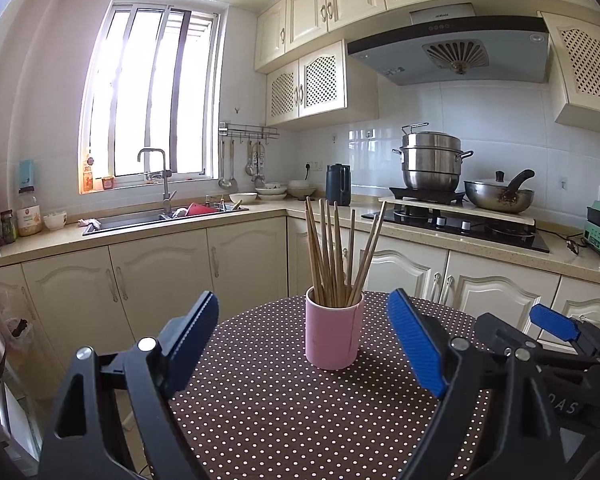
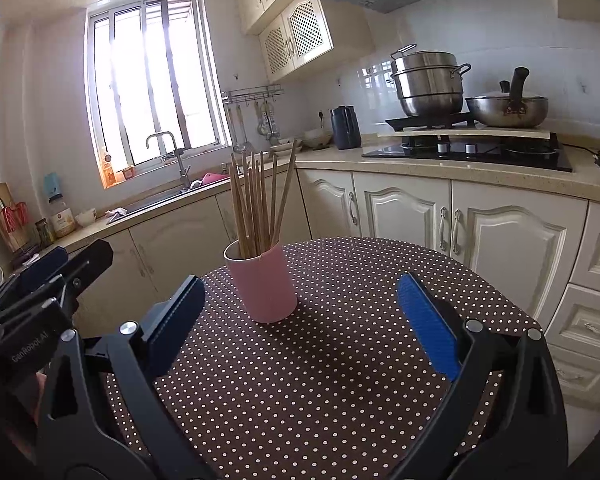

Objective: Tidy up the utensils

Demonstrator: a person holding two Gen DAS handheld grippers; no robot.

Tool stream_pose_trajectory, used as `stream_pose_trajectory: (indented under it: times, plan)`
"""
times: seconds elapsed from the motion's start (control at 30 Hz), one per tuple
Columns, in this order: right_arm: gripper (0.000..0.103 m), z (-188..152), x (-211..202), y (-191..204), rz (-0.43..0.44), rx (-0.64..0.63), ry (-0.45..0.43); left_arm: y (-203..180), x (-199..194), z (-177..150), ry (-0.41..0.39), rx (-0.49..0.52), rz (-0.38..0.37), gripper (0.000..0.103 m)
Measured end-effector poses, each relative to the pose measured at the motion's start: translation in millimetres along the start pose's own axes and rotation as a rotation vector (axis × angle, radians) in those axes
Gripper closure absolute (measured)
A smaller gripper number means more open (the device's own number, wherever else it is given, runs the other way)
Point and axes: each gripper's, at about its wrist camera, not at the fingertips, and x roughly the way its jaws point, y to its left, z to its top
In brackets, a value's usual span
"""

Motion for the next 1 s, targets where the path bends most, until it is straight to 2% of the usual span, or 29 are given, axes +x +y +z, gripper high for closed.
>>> stream_pose_trajectory:
  times: [1.0]
  plan:
    - [0.008,-4.6,6.7,2.4,0.000,0.006,0.029,2.0,7.4,-4.8,0.025,-0.024,0.007,0.018]
